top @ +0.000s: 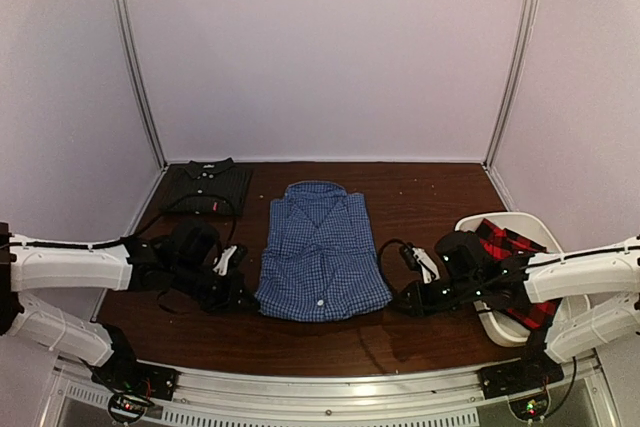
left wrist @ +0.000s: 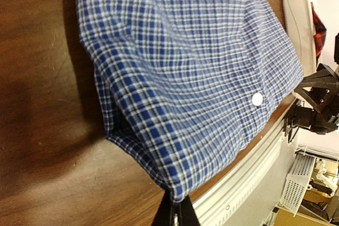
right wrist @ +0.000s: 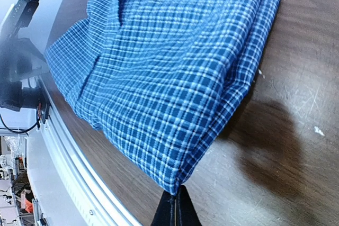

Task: Fold and stack the long sleeve shirts
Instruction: Pick up the 2/3-rectangle-folded shirt from the center of the board, then fold the 2/3-rectangle-folded shirt at the center of the board.

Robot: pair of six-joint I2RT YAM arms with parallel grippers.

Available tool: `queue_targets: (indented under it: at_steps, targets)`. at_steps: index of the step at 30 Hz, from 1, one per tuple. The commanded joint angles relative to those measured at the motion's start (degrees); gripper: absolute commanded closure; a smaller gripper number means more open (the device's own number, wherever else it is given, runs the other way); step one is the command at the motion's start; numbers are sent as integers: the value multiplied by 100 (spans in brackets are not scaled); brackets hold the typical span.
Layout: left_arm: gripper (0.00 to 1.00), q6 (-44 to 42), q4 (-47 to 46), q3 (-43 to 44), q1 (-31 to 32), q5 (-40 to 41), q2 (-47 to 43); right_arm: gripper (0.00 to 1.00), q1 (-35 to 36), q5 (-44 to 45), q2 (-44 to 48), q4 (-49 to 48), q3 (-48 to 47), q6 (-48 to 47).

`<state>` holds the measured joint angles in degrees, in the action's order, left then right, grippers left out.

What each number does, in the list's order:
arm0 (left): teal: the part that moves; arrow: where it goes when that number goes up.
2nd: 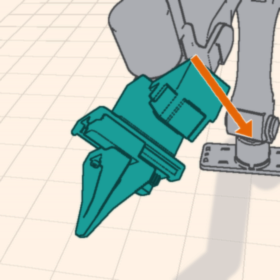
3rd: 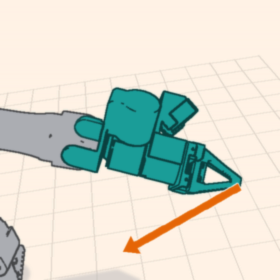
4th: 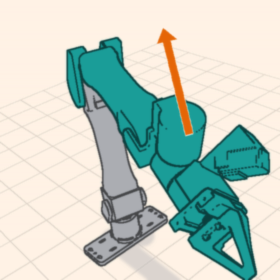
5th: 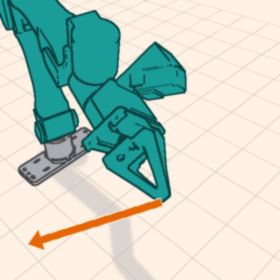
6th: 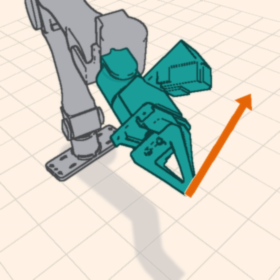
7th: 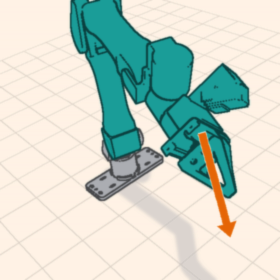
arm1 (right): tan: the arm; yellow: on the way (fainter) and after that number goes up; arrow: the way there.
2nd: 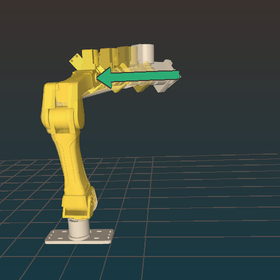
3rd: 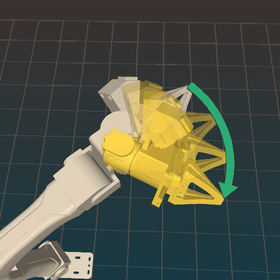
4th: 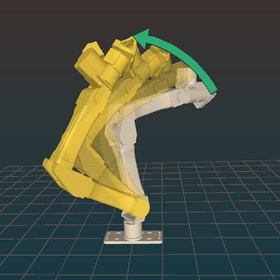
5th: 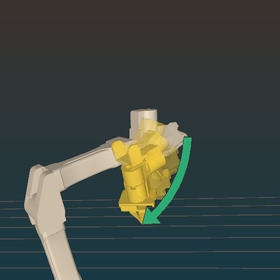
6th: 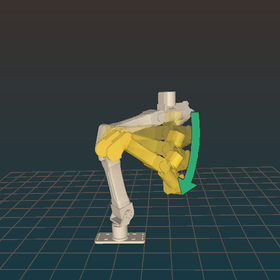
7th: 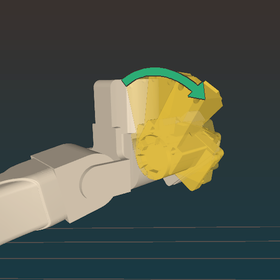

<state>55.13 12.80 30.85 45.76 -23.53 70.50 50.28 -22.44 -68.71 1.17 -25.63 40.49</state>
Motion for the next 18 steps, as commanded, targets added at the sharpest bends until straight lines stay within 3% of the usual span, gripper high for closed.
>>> queue_targets:
  at_steps: [1, 5, 9, 13, 18]
  targets:
    - [100, -275, 593, 758, 6, 471, -332, 100, 16, 397, 310, 529, -777, -304]
    - [100, -644, 1098, 1727, -262, 580, -117, 100, -154, 452, -56, 1031, -1702, -601]
    - [100, -1337, 1093, 2698, -1180, 6, 802, 100, -678, 261, -951, 912, -2742, -981]
    - [100, -1991, 804, 3954, -2027, -325, 2426, 100, -1402, 373, -2642, 672, -4258, -1298]
    - [100, -1873, 78, 6007, -2661, -539, 4777, 100, -2166, 380, -5234, 574, -6525, -1082]
